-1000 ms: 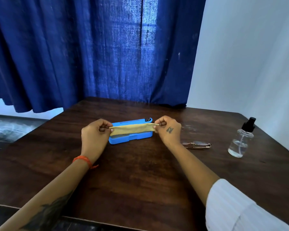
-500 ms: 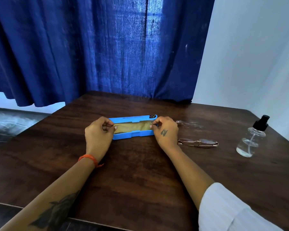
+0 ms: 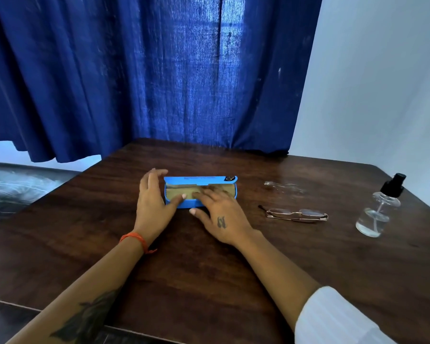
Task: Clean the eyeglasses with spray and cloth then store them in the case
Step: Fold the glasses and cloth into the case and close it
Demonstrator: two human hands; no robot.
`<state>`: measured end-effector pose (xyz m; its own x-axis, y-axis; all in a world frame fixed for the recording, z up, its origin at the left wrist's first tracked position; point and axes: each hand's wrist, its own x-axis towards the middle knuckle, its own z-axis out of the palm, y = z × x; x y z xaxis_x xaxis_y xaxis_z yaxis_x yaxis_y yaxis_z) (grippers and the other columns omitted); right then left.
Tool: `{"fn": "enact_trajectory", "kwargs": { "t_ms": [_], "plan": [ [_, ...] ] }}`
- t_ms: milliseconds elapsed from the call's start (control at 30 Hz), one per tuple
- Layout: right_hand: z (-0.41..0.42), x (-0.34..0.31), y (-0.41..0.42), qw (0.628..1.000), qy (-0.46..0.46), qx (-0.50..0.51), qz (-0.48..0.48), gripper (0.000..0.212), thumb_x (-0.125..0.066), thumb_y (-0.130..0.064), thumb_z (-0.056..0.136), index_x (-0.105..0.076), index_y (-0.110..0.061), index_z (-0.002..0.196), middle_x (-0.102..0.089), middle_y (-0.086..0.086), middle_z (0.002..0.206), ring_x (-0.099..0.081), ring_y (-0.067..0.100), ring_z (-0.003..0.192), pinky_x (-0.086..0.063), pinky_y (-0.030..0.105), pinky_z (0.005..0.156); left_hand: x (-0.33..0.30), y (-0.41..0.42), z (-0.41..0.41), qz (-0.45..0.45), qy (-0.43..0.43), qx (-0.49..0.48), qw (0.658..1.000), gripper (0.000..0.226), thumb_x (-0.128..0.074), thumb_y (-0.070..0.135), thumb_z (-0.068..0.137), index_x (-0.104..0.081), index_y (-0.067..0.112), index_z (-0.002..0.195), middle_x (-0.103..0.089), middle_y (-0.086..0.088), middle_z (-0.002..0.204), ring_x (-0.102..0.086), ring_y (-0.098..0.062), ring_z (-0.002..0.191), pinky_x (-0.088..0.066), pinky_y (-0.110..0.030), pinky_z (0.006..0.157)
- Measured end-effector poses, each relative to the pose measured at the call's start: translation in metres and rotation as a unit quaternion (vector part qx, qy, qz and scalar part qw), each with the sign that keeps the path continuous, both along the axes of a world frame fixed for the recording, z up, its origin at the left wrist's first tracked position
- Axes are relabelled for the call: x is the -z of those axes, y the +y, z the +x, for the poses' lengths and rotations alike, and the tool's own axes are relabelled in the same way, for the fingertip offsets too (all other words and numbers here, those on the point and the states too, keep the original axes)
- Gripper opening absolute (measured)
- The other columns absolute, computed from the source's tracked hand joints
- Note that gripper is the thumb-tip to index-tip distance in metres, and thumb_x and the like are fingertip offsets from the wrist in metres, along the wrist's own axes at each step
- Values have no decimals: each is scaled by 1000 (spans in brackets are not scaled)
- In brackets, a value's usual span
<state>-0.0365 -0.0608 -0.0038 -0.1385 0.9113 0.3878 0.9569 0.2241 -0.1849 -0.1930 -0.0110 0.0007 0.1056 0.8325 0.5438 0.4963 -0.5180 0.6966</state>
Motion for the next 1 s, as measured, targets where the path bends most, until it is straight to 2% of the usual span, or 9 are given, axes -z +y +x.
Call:
{"fn": "enact_trajectory", "kwargs": {
  "t_ms": [67,200,333,433,500,567,733,900,1000],
  "plan": [
    [2,1,2,999,-25,6,-48,57,-36,-54,93,-36,-24,141,-34,2,150,-22,21,140,-13,44,114,2,3,1,-34,10,32,999,61,-69,27,78,-39,17,130,-48,-6,130,-44,-20,119,-33,-26,94],
    [8,2,1,997,-32,-5,-76,66,-24,-70,84,-32,-36,140,-28,-2,152,-17,21,142,-5,50,114,-1,8,-1,-41,16,24,999,49,-62,31,83,-45,21,128,-46,-9,126,-44,-16,110,-34,-25,92],
    [13,-1,-4,994,-37,-16,-98,56,-33,-62,90,-28,-40,141,-19,-3,155,-10,19,143,3,50,114,-6,14,4,-74,16,27,997,36,-58,36,85,-55,19,117,-42,-12,120,-42,-13,98,-36,-25,89],
    [16,-5,-8,992,-57,-22,-113,55,-32,-61,91,-23,-42,142,-12,-6,157,-7,18,144,7,46,114,-6,20,16,-121,-49,-7,991,37,-56,46,84,-57,17,108,-46,-15,116,-42,-16,97,-36,-28,91],
    [17,-6,-9,990,-65,-23,-125,56,-30,-61,91,-21,-43,142,-10,-7,157,-5,17,144,7,45,114,-5,22,24,-138,-81,-43,986,42,-55,50,83,-55,16,108,-45,-16,115,-44,-24,103,-37,-33,95],
    [17,-8,-8,988,-65,-23,-137,55,-29,-62,91,-20,-44,142,-10,-9,157,-5,17,144,6,45,115,-4,20,29,-124,-92,-69,986,44,-55,49,83,-54,13,108,-45,-17,114,-46,-29,105,-36,-32,92],
    [16,-11,-8,985,-70,-18,-159,56,-28,-63,90,-19,-45,142,-11,-8,157,-5,18,144,5,45,115,-5,12,31,-75,-82,-66,992,41,-53,43,87,-50,9,110,-43,-13,114,-44,-17,89,-33,-25,79],
    [20,-17,-24,995,-37,-24,-88,56,-36,-55,93,-16,-43,144,-9,-6,157,-6,17,144,0,47,115,-2,7,31,-9,-36,-28,999,28,-50,36,90,-51,13,105,-43,-8,111,-47,-16,88,-34,-28,78],
    [33,-30,-42,1000,1,-3,-16,56,-47,-48,91,-26,-39,143,-23,-7,154,-17,16,142,-7,47,114,0,9,31,0,-9,-18,1000,25,-48,34,91,-57,15,106,-48,-9,115,-51,-21,99,-35,-27,84]
  ]
}}
